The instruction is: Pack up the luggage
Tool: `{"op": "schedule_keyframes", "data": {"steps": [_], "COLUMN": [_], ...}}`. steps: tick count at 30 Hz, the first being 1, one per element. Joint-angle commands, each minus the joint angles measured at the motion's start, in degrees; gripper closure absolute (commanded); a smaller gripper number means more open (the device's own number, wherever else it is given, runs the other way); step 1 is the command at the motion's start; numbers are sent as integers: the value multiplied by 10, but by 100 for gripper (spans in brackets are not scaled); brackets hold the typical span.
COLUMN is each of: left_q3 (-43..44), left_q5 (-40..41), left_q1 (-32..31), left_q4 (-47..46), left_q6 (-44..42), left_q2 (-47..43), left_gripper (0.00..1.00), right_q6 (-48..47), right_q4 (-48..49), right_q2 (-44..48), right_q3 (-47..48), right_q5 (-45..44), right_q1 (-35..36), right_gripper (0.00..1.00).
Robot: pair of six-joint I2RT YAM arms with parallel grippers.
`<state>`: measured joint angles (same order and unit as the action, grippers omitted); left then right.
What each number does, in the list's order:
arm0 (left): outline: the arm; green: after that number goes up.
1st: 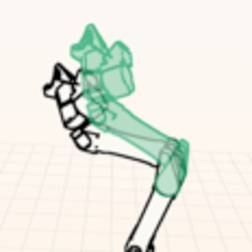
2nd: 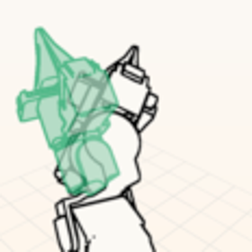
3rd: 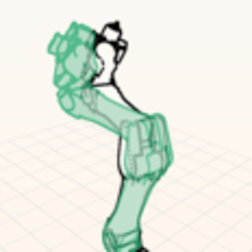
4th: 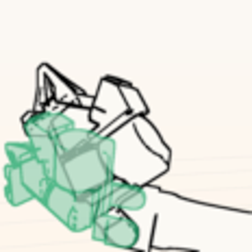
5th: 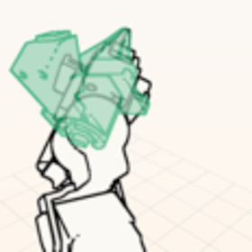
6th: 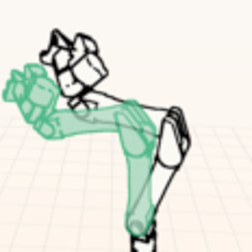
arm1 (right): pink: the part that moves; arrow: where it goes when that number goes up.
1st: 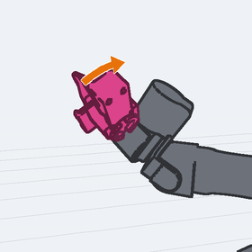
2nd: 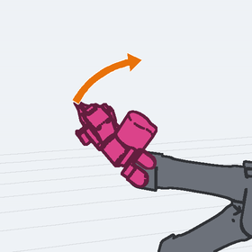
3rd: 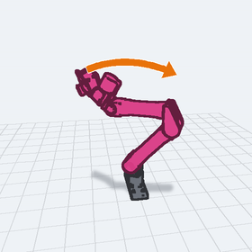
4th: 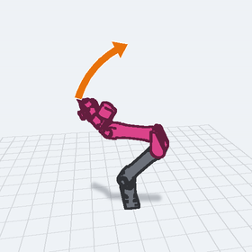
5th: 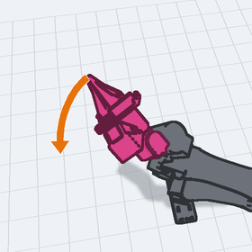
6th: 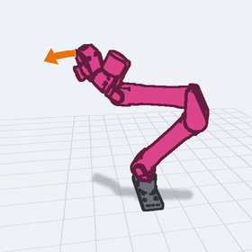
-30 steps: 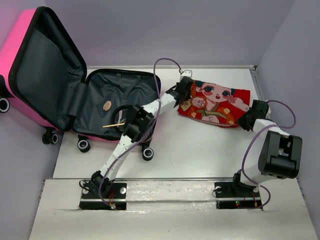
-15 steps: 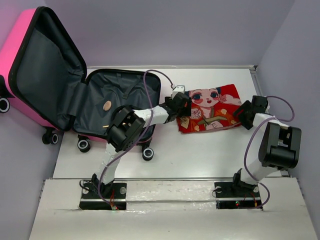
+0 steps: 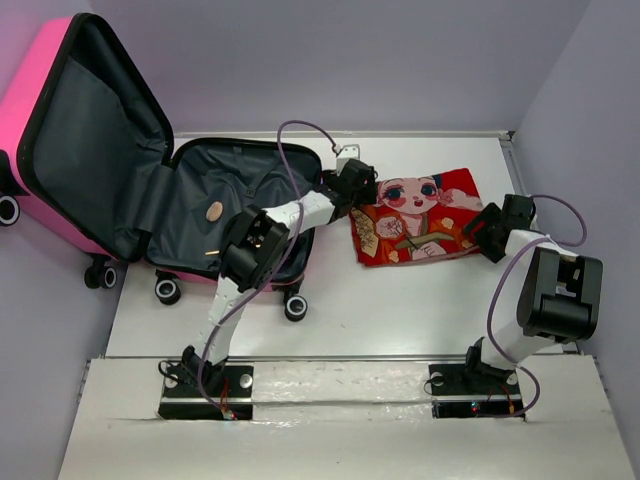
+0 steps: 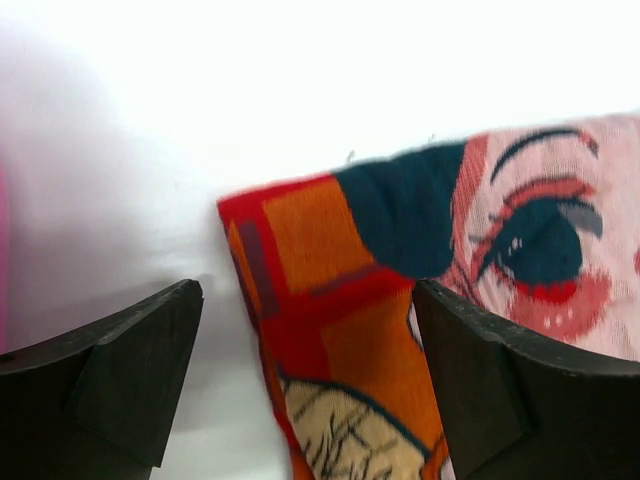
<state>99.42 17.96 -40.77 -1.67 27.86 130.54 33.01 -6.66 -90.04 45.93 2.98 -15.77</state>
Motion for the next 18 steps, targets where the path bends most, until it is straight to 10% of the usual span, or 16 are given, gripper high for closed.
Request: {"op": "schedule_keyframes", "data": {"steps": [1,11,18], "left_q3": [96,173,130], "left_q5": [-28,-96,-122], "left_q1": [19,23,20], "left_q4": [39,67,5], "left_q6": [-10,-12,12], "left_q2": [51,124,111], "left_gripper": [1,4,58], "right_q6": [2,17,21], "right_q4": [21,23,43], "right_q2": [-13,-39,-40], "right_q3": [-2,10,8], "right_q5": [23,42,69], "right_q1": [-4,-4,-4], "right_gripper": [21,45,81]}}
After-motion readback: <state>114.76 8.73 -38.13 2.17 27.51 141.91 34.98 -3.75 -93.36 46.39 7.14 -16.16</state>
